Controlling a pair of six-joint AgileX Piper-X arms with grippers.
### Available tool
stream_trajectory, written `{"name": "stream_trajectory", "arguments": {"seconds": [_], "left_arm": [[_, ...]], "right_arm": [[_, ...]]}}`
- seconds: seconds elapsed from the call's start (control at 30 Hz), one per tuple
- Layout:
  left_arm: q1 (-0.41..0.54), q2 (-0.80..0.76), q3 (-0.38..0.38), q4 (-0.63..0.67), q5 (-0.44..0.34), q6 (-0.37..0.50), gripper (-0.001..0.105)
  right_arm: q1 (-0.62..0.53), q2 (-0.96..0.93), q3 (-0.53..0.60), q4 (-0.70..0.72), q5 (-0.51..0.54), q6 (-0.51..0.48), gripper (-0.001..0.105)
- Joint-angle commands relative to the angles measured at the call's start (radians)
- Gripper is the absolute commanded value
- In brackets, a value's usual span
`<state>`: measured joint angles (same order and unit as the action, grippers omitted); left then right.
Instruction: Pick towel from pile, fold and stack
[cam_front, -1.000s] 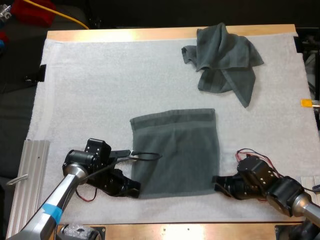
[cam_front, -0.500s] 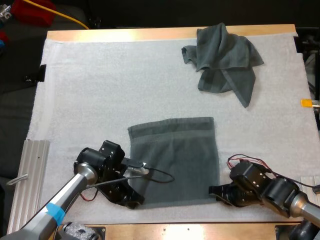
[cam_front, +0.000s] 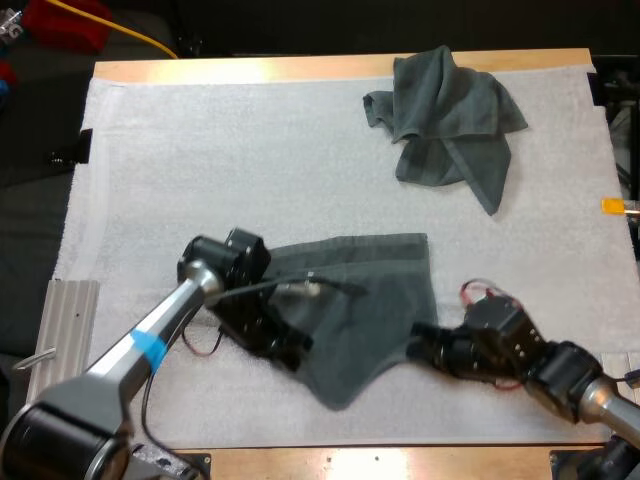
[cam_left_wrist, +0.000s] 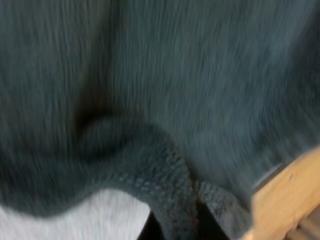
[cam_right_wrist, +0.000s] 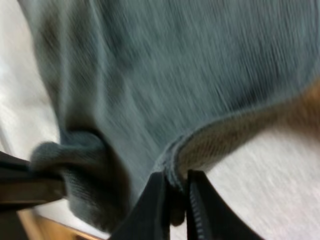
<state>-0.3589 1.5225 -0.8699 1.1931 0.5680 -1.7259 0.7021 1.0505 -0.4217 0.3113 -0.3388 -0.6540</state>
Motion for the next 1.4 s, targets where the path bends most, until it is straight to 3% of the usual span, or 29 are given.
{"name": "stream_trajectory", "arguments": {"seconds": [0.0,0.2,0.47,0.83,1.13,1.37], "left_arm": [[0.006,0.023,-0.046,0.013,0.011,0.006,0.000],[0.079,0.105,-0.176,0.021,0.013,0.002,0.000],[0.160,0.164,-0.282,0.019,0.022,-0.004,0.000],[0.221,0.203,-0.288,-0.115,0.035,-0.091,0.000],[0.231,0.208,-0.288,-0.163,-0.018,-0.094,0.000],[0.231,0.208,-0.288,-0.163,-0.143,-0.094,0.000]], "right_arm": [[-0.049,0.016,-0.010,-0.050,-0.052,0.005,0.000],[-0.189,0.083,-0.010,-0.188,-0.150,0.032,0.000],[-0.278,0.178,-0.035,-0.290,-0.171,0.051,0.000],[-0.302,0.322,-0.155,-0.338,-0.142,0.047,0.000],[-0.302,0.353,-0.172,-0.334,-0.047,0.051,0.000],[-0.302,0.353,-0.172,-0.334,-0.015,0.053,0.000]]}}
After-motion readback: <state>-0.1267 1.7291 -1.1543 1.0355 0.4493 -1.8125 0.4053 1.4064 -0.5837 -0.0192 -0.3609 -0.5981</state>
